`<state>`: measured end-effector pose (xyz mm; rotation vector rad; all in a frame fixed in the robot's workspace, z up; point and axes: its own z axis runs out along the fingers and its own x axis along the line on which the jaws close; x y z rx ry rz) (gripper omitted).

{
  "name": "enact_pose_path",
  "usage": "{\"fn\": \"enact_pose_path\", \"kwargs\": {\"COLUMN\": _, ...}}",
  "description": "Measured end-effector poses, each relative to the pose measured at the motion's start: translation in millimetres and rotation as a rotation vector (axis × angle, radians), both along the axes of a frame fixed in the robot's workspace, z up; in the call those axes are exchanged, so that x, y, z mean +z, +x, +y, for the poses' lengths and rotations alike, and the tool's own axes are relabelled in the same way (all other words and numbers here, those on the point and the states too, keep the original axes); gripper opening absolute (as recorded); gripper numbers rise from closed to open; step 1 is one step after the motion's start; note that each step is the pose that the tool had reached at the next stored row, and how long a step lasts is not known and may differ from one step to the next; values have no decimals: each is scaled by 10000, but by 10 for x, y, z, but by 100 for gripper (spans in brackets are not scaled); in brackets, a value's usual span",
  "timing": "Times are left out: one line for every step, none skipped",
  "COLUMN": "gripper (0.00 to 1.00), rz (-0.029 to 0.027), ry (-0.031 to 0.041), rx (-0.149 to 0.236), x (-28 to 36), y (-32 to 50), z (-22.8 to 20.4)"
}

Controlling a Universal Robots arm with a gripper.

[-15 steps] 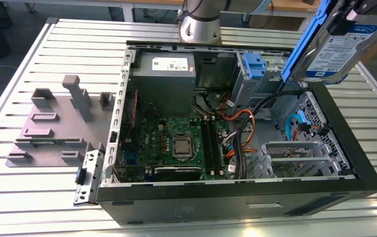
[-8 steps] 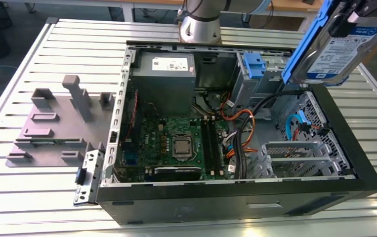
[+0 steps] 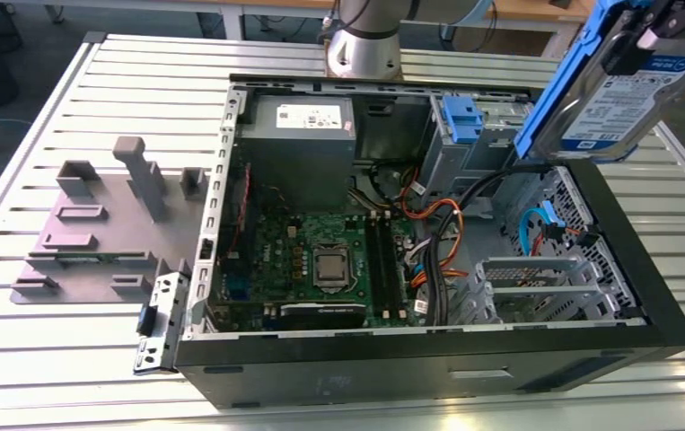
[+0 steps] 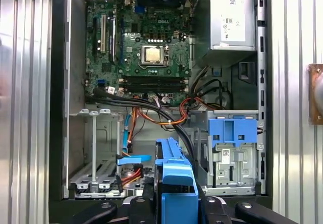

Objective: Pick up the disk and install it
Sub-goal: 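Pick up the disk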

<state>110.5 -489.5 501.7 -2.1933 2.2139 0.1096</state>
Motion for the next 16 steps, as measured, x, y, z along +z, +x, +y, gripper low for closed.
{"fn": "enact_pose_path", "kwargs": {"gripper": 37, "rz": 0, "ry": -1, "rx": 0, "x": 0, "y": 0, "z": -20}}
{"fn": "enact_pose_path", "kwargs": {"gripper": 37, "rz": 0, "ry": -1, "rx": 0, "x": -1, "y": 0, "z": -44}}
{"fn": "enact_pose_path", "kwargs": {"gripper": 37, "rz": 0, "ry": -3, "rx": 0, "x": 0, "y": 0, "z": -68}}
{"fn": "enact_pose_path", "kwargs": {"gripper": 37, "rz": 0, "ry": -1, "rx": 0, "x": -2, "y": -1, "z": -96}}
{"fn": "enact_pose_path", "kwargs": {"gripper": 37, "rz": 0, "ry": -1, "rx": 0, "x": -2, "y": -2, "z": -127}}
{"fn": "enact_pose_path", "kwargs": {"gripper": 37, "rz": 0, "ry": 4, "rx": 1, "x": -4, "y": -4, "z": -160}}
{"fn": "enact_pose_path", "kwargs": {"gripper": 37, "rz": 0, "ry": 4, "rx": 0, "x": -3, "y": -9, "z": -192}}
{"fn": "enact_pose_path", "kwargs": {"gripper": 37, "rz": 0, "ry": 3, "rx": 0, "x": -3, "y": -14, "z": -220}}
{"fn": "enact_pose_path", "kwargs": {"gripper": 37, "rz": 0, "ry": 4, "rx": 0, "x": -4, "y": -20, "z": -247}}
{"fn": "enact_pose_path", "kwargs": {"gripper": 37, "rz": 0, "ry": 6, "rx": 0, "x": -4, "y": -28, "z": -276}}
{"fn": "enact_pose_path", "kwargs": {"gripper": 37, "rz": 0, "ry": 5, "rx": 0, "x": -4, "y": -36, "z": -304}}
{"fn": "enact_pose_path", "kwargs": {"gripper": 37, "rz": 0, "ry": 4, "rx": -1, "x": -4, "y": -44, "z": -335}}
{"fn": "enact_pose_path", "kwargs": {"gripper": 37, "rz": 0, "ry": 3, "rx": 0, "x": -4, "y": -50, "z": -372}}
{"fn": "enact_pose_path", "kwargs": {"gripper": 37, "rz": 0, "ry": 5, "rx": 0, "x": -6, "y": -57, "z": -413}}
{"fn": "enact_pose_path", "kwargs": {"gripper": 37, "rz": 0, "ry": 6, "rx": -1, "x": -7, "y": -63, "z": -454}}
{"fn": "enact_pose_path", "kwargs": {"gripper": 37, "rz": 0, "ry": 3, "rx": 0, "x": -7, "y": -69, "z": -494}}
